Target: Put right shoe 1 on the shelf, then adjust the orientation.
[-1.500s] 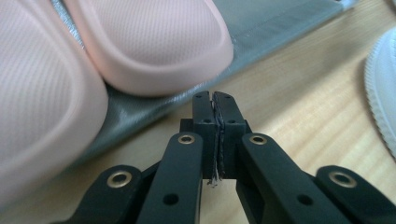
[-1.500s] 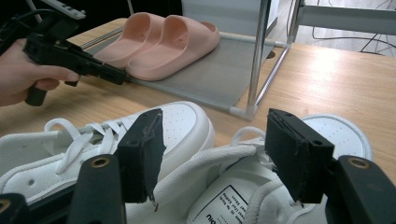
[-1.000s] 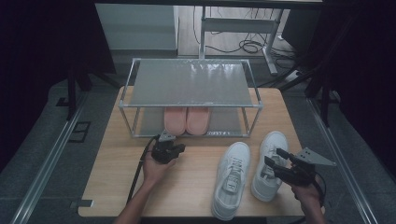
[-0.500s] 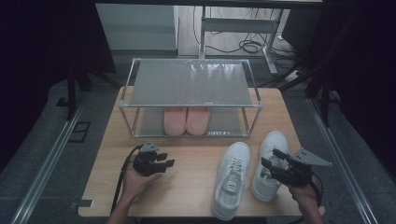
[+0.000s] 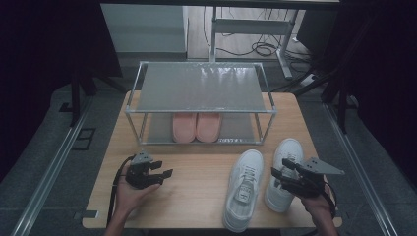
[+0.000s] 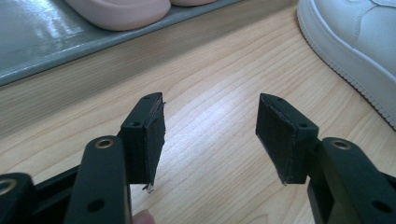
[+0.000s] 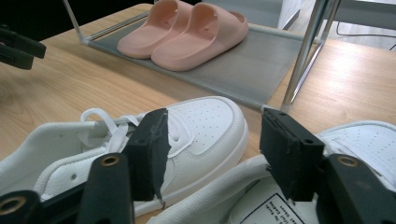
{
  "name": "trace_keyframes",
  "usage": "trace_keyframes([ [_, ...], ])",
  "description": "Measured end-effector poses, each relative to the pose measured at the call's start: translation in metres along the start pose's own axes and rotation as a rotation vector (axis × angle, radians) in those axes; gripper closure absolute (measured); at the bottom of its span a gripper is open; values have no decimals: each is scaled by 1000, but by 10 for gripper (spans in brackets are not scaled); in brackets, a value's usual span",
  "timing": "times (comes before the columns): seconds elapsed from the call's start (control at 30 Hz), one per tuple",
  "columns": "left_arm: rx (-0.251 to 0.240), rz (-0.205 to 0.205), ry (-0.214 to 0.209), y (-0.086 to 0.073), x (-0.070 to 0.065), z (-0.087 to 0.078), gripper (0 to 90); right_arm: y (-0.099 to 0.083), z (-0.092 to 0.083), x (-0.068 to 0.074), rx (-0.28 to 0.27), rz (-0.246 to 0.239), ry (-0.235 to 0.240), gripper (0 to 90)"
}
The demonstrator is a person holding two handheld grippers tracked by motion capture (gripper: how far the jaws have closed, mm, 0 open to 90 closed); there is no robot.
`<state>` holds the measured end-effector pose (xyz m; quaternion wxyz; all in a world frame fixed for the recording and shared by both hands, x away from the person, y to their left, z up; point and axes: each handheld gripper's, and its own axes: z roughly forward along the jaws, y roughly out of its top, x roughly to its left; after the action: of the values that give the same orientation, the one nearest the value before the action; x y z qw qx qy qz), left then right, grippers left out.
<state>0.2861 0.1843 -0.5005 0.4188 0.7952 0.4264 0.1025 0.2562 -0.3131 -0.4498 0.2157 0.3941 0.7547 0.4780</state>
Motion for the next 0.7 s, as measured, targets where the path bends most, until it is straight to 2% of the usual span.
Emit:
trace_keyframes([
  [0.33, -4, -10, 11, 0, 3, -4, 414, 1, 3, 0, 40, 17, 27, 623],
  [0.53, -7, -22, 15, 0, 5, -6, 415, 4, 7, 4, 77, -1, 27, 771],
  [0.7, -12, -25, 14, 0, 4, -8, 414, 5, 12, 5, 109, -9, 26, 837],
])
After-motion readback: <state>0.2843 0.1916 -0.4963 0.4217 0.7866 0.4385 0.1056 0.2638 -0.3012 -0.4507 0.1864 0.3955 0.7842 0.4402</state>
